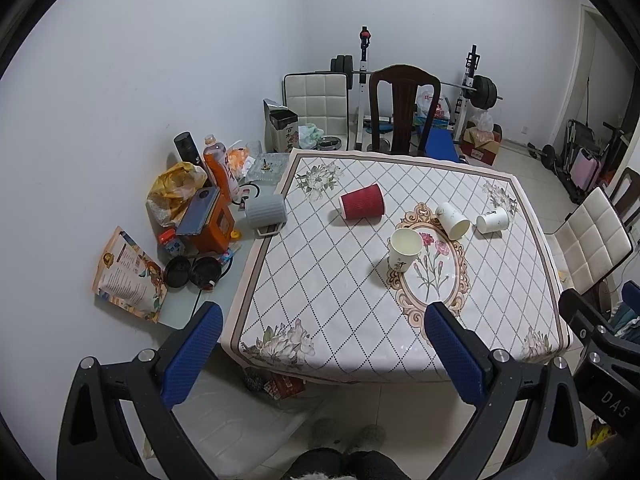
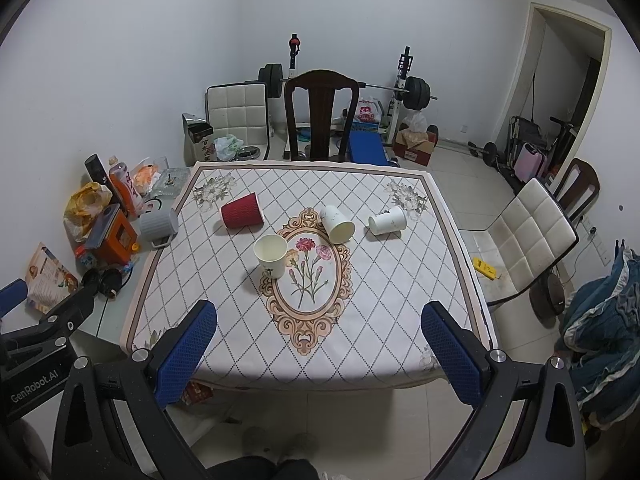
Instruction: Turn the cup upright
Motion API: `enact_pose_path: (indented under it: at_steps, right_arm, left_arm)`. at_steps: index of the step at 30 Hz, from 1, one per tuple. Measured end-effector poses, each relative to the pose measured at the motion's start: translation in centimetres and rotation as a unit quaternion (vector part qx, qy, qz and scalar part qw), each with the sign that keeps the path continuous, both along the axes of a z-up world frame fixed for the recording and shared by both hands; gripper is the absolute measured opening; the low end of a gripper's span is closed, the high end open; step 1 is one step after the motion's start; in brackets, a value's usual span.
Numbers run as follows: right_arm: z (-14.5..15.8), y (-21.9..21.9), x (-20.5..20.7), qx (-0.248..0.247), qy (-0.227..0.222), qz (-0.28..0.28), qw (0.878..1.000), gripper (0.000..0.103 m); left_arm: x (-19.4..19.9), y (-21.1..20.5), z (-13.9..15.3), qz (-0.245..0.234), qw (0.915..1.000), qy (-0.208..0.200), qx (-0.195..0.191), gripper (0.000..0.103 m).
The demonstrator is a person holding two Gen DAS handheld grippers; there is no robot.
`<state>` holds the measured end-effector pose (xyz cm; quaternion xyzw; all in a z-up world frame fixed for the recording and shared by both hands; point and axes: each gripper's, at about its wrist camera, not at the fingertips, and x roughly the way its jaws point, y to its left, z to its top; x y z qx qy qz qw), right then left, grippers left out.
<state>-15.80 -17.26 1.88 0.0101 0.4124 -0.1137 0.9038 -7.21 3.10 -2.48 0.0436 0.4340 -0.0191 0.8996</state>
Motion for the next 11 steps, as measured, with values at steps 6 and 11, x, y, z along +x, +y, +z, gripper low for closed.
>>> enact_pose_path:
  at_steps: [6,11]
  right_arm:
    - [-0.01,0.06,-0.04,-0.001,-0.002,0.001,1.0,0.103]
    - [0.02,0.22,-0.14,-0.001,-0.001,0.002,1.0,0.103]
  left_arm:
    - [-0.03,0.0,0.04,0.001,1.0,0.0,0.0,0.103]
    - [-0.18,-0.14,0.15,0.001,1.0,0.0,-0.004,0.103]
